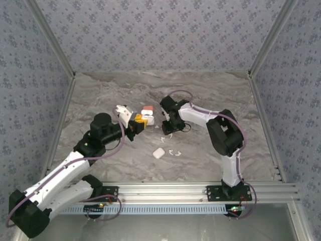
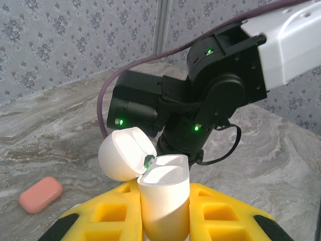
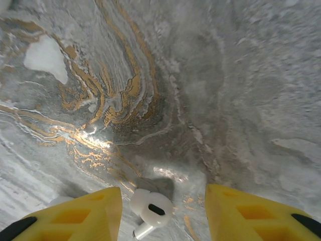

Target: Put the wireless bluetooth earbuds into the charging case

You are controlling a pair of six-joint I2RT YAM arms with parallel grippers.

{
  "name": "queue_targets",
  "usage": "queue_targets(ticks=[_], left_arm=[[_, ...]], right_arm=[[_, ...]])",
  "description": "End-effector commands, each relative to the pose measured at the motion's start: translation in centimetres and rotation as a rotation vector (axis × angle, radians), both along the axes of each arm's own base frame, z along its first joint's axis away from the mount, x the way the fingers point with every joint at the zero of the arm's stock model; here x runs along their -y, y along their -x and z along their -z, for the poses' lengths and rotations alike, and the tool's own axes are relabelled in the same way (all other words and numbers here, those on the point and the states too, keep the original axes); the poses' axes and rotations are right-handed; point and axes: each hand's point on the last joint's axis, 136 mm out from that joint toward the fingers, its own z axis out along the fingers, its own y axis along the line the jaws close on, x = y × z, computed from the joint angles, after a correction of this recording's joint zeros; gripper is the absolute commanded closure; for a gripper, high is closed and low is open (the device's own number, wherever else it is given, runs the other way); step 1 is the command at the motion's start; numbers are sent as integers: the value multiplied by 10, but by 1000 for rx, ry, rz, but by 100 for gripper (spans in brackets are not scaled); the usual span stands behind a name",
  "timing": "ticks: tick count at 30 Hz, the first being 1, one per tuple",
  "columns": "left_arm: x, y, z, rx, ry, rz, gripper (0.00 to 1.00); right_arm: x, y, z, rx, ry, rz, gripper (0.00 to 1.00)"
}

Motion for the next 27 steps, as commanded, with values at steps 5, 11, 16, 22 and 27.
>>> queue_targets(ticks=[5, 11, 16, 22, 27], left_arm=[[0, 3, -6, 23, 14, 3, 100], [0, 4, -6, 21, 13, 3, 100], [0, 4, -6, 18, 13, 3, 100], [0, 4, -6, 18, 13, 3, 100], [-1, 3, -6, 20, 12, 0, 100]], right_arm=[[-7, 7, 10, -36, 35, -6, 56], [-7, 11, 11, -56, 40, -11, 61], [-5, 13, 9, -63, 48, -17, 64], [-3, 15, 10, -69, 57, -22, 69], [-2, 12, 4, -55, 48, -20, 75]])
